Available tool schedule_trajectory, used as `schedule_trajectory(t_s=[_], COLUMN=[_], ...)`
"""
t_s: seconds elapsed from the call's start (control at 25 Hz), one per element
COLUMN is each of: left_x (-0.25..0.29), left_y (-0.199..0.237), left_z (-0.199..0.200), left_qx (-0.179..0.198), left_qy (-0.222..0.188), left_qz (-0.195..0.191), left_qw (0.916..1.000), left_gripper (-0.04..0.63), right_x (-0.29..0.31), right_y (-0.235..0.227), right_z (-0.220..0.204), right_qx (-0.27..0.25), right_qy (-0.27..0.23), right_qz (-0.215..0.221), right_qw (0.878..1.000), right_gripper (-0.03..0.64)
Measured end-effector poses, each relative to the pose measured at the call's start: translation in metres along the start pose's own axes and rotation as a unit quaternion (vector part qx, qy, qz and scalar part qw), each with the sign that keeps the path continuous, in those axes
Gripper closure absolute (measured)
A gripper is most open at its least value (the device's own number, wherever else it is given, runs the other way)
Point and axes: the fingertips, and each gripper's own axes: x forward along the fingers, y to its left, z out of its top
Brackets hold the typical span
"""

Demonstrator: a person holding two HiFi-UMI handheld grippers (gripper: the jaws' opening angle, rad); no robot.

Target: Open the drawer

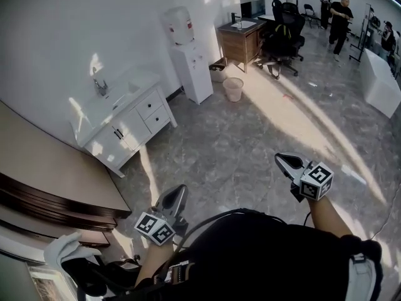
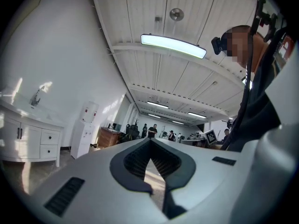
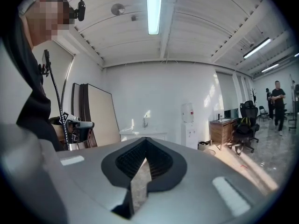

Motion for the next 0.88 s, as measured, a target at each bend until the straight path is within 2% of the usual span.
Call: schedule_trajectory(t_s=[0.12,0.32,0.52,0.88], left_x=[0.036,0.109,0.19,0.281], left_y=[0.008,0.01,0.001,0.034], left_z=[0.008,0.015,0.006,-0.008], left_qx=[0.0,0.009,0.01,-0.013], left_qy=[-0.01,-0.023,-0.016,0.003], left_qz=[0.029,0.06,0.052,0.037], left_qw=[0.9995,0.9979,0.9985,0.9992], left_gripper=[0.595,0.595,0.595,0.595], right_x=[0.022,0.048,0.055,0.063], right_y=[-0.051,-0.13,-0.2,-0.292], right_z=[0.01,0.036,0.039,0.026], right_qx=[0.007,-0.019,-0.016,0.012], right_qy=[0.001,-0.008,-0.006,0.005], right_qz=[0.018,0.055,0.069,0.033], right_qw=[1.0,0.998,0.998,0.999], right_gripper=[0.617,0.617,0.618,0.617])
